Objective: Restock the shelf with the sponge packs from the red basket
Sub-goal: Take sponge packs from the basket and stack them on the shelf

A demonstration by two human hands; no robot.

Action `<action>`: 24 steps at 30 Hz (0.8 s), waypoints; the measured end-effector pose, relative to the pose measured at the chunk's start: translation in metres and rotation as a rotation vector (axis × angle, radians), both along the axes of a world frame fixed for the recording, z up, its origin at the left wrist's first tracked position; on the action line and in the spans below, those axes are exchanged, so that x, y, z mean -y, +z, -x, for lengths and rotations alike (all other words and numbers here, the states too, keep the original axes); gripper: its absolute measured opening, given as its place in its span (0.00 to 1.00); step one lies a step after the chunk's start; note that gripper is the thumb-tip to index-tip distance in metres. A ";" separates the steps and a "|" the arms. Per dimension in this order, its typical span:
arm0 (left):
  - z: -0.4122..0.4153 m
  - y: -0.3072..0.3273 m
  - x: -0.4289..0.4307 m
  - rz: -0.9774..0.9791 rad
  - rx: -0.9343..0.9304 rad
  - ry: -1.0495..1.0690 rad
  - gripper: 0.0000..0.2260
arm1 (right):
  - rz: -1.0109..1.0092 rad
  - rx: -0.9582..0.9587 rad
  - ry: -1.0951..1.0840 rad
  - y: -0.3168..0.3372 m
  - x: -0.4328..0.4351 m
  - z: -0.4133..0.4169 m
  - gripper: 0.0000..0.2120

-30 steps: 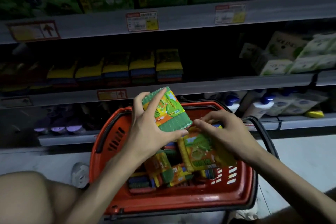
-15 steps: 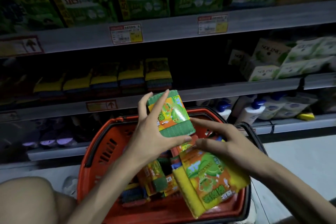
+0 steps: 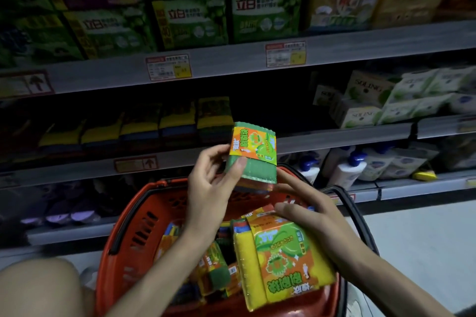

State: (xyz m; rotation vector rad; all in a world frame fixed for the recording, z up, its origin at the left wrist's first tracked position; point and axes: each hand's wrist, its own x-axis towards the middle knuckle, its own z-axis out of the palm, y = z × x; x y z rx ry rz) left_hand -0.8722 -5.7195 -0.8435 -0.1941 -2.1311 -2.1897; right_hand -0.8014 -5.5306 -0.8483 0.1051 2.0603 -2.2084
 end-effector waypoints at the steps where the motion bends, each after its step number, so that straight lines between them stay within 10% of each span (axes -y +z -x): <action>1: -0.001 -0.003 -0.002 0.021 0.006 -0.007 0.20 | 0.012 0.001 -0.007 -0.002 -0.001 0.000 0.29; 7: -0.001 -0.007 -0.012 0.253 -0.033 0.060 0.21 | 0.012 0.001 -0.089 -0.007 -0.001 0.003 0.31; 24: 0.039 -0.010 -0.027 0.119 0.039 0.042 0.11 | 0.013 -0.066 -0.153 -0.008 -0.002 0.042 0.33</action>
